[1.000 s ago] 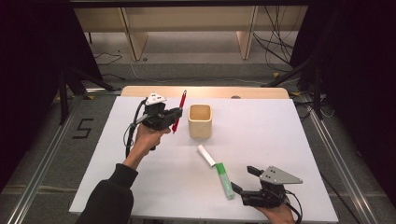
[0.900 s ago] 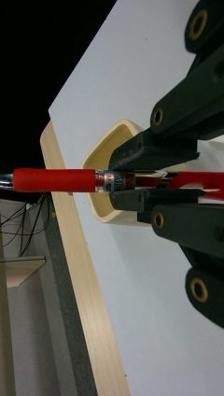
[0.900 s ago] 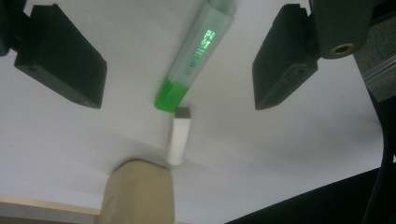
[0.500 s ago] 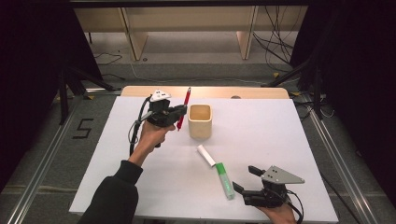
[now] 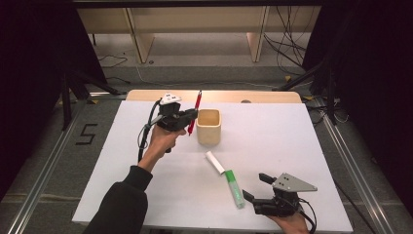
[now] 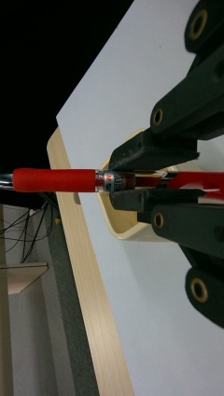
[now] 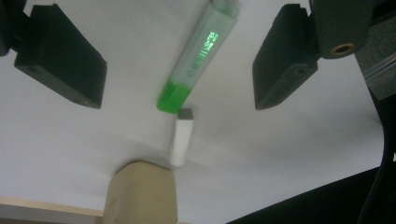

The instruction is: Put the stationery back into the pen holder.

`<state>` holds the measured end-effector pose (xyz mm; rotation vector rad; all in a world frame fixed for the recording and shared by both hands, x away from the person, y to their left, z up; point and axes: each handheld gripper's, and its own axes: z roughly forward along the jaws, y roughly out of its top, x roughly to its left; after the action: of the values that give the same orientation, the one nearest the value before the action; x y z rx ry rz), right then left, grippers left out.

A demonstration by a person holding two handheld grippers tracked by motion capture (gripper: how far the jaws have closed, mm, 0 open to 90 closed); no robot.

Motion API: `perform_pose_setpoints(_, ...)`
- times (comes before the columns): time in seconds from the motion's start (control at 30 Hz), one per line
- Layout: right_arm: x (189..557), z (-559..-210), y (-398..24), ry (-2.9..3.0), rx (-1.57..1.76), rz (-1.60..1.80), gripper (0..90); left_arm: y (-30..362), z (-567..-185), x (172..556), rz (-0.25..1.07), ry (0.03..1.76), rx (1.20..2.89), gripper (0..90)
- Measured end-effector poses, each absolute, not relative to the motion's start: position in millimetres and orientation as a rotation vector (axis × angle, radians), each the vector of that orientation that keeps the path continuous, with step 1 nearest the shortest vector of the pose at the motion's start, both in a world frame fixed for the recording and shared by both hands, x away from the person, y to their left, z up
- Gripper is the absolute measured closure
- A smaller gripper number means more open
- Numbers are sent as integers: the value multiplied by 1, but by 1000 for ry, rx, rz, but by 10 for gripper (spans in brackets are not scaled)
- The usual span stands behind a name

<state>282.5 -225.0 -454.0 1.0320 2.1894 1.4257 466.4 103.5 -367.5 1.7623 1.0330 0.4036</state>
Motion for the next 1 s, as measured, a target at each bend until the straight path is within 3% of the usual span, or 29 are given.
perform_pose_setpoints(1.0,279,-453,-229,2175,1040,1420,186,70,-353,495,419,1034,1744,788)
